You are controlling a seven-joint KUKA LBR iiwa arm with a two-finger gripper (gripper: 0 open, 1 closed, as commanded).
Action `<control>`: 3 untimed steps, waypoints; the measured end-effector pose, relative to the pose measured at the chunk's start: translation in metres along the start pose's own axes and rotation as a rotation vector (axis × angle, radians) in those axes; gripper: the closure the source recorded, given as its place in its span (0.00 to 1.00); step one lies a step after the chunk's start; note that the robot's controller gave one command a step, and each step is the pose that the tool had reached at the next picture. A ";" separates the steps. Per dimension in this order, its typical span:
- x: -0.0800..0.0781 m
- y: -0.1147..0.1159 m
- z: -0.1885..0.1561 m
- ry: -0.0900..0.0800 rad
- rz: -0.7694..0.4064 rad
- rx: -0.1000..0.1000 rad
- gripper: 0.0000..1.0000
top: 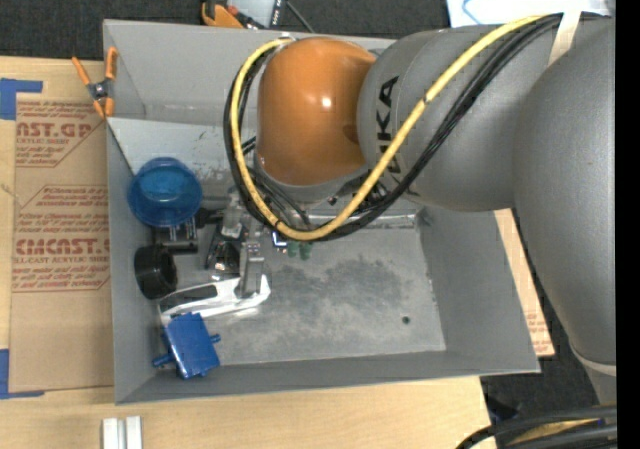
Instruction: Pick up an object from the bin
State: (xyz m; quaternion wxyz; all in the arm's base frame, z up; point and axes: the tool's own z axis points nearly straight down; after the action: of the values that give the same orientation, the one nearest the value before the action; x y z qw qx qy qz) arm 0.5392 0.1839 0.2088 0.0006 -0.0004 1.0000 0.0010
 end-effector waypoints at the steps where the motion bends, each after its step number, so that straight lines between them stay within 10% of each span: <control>1: 0.000 0.000 0.000 0.000 0.000 0.000 0.00; 3: 0.009 -0.003 0.073 0.003 -0.045 0.000 0.00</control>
Offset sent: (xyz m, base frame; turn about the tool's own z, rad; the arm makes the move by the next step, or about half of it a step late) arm 0.0113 -0.0029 -0.0143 0.0311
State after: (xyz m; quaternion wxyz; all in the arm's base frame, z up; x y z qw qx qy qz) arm 0.5307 0.1810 0.1356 -0.0008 -0.0229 0.9997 0.0010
